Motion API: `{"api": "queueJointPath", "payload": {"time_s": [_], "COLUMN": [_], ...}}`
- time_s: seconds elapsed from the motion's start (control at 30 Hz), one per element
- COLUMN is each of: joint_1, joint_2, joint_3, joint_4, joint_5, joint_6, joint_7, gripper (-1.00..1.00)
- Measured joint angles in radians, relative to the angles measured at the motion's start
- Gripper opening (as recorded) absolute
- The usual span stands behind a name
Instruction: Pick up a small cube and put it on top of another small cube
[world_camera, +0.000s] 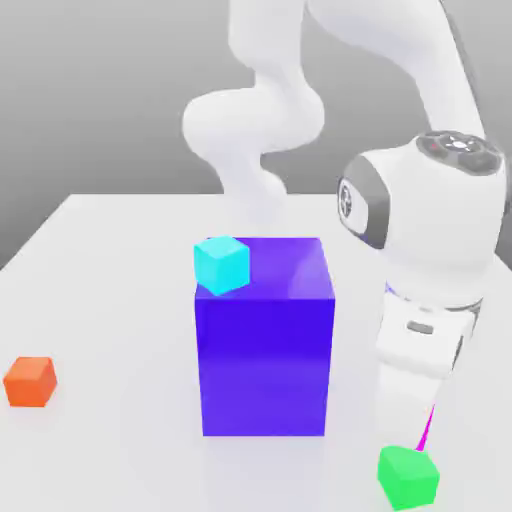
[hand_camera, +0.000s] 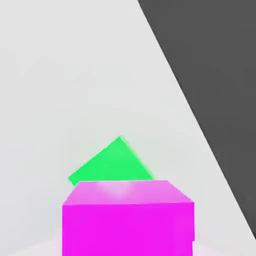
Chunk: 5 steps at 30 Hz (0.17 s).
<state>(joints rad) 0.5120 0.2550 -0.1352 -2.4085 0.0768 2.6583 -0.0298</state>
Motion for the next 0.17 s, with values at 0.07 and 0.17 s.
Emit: {"api": "queueJointPath", "payload": {"time_s": [0.07, 0.17], "joint_1": [-0.007, -0.007], "joint_2": [0.060, 0.060], "joint_3": [0.013, 0.013], "joint_4": [0.003, 0.003], "joint_5": [0.017, 0.017], "joint_6": [0.057, 0.057], "joint_7": [-0.011, -0.011], "gripper": [1.00, 1.00]}}
